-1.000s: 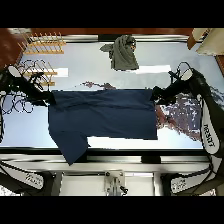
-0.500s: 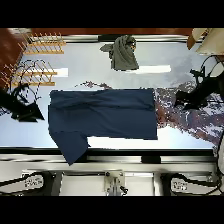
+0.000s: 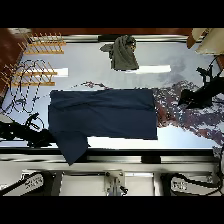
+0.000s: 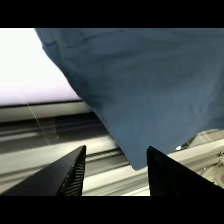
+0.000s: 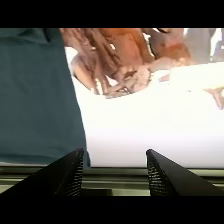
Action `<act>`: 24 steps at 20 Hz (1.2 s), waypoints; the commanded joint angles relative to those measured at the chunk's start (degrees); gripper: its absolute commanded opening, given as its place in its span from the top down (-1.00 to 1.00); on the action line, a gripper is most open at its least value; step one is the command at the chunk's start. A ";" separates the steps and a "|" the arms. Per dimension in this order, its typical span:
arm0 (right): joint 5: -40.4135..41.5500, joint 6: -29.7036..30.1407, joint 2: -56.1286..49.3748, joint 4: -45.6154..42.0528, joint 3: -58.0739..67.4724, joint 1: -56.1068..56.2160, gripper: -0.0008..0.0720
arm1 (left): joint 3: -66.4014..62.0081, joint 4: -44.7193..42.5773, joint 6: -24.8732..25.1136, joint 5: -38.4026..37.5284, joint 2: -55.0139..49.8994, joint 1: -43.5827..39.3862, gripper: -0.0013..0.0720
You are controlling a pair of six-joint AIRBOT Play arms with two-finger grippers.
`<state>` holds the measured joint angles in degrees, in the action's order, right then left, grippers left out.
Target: Fold the shirts.
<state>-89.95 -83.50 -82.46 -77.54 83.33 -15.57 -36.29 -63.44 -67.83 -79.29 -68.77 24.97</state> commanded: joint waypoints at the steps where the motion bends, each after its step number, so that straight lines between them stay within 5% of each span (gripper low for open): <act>1: 0.44 -0.07 0.04 2.45 -0.02 -0.13 -0.42 | 2.51 0.96 1.40 5.90 0.22 -0.48 -0.32; 9: -0.59 -2.08 -0.31 3.48 -0.02 -0.15 -0.42 | 4.59 3.96 1.40 11.41 -0.02 -3.74 -0.27; 10: -1.70 -2.23 -0.70 3.56 -0.02 -0.15 -0.42 | 5.29 3.96 1.40 12.04 -0.02 -4.59 -0.04; 12: -4.81 -2.16 -1.55 3.48 -0.31 -0.15 -0.42 | 5.20 3.93 1.44 12.70 0.07 -4.98 0.73; 13: -5.27 -1.57 -1.49 3.19 -1.64 -0.15 -0.42 | 4.76 3.96 2.12 12.66 0.24 -4.81 0.88; 15: -5.95 -0.24 -0.79 -0.48 -8.35 -0.39 -0.53 | 3.63 3.98 2.80 11.78 0.61 -4.83 0.88; 19: 3.19 1.51 4.15 12.28 -28.15 -2.08 -0.60 | 1.79 3.96 5.66 8.79 0.79 -4.83 0.88; 24: 8.87 1.40 5.42 13.64 -38.91 -1.40 -0.60 | 1.77 3.98 5.64 8.57 0.90 -4.87 0.88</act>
<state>-84.71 -82.26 -77.84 -66.50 50.61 -16.82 -34.30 -59.51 -62.63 -70.17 -67.94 20.14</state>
